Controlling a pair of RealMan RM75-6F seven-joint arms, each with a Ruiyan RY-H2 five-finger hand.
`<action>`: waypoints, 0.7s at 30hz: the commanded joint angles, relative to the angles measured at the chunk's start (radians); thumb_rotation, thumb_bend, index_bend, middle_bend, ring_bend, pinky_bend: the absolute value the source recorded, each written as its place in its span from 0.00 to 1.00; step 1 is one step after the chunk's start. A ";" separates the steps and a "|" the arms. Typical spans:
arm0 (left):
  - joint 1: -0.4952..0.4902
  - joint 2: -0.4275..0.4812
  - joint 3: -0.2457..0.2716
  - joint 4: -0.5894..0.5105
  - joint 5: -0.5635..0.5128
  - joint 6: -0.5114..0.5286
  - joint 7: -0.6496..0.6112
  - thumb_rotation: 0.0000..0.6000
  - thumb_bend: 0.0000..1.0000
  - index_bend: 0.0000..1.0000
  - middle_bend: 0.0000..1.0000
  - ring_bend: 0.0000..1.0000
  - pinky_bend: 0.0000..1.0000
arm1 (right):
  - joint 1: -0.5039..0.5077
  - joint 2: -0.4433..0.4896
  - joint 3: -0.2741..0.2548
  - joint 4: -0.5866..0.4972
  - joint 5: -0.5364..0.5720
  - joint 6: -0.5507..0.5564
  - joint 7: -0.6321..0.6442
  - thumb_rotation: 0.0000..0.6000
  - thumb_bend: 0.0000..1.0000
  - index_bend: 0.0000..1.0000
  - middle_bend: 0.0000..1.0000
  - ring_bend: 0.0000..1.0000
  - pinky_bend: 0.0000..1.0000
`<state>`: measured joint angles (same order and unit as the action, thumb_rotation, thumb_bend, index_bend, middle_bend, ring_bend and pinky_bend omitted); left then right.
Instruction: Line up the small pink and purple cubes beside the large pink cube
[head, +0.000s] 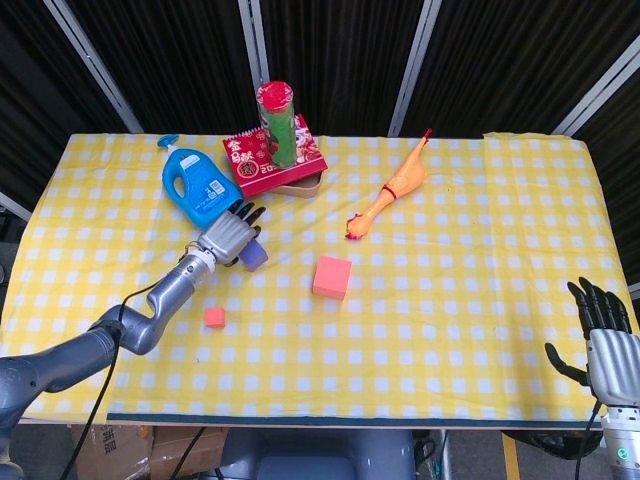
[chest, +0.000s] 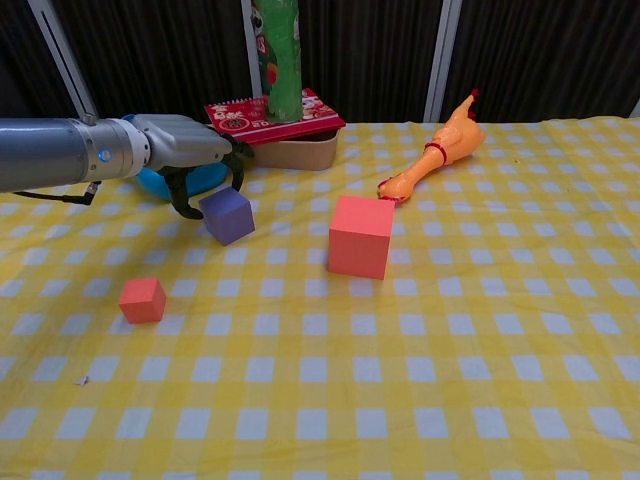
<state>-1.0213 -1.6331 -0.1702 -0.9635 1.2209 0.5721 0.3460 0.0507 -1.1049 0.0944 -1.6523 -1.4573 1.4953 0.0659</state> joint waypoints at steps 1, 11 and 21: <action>-0.001 -0.013 -0.001 0.013 -0.015 0.007 0.001 1.00 0.33 0.41 0.00 0.00 0.07 | -0.001 0.000 0.000 -0.001 0.000 0.001 0.002 1.00 0.37 0.00 0.00 0.00 0.04; 0.014 0.008 -0.039 -0.073 -0.092 0.072 0.019 1.00 0.34 0.42 0.00 0.00 0.07 | -0.002 -0.001 -0.002 0.001 -0.008 0.007 -0.002 1.00 0.37 0.00 0.00 0.00 0.04; -0.029 0.003 -0.099 -0.291 -0.547 0.204 0.323 1.00 0.34 0.43 0.00 0.00 0.08 | -0.004 0.000 -0.001 -0.001 -0.009 0.012 0.000 1.00 0.37 0.00 0.00 0.00 0.04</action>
<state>-1.0207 -1.6272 -0.2492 -1.1662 0.8381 0.7082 0.5338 0.0471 -1.1047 0.0933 -1.6531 -1.4659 1.5064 0.0660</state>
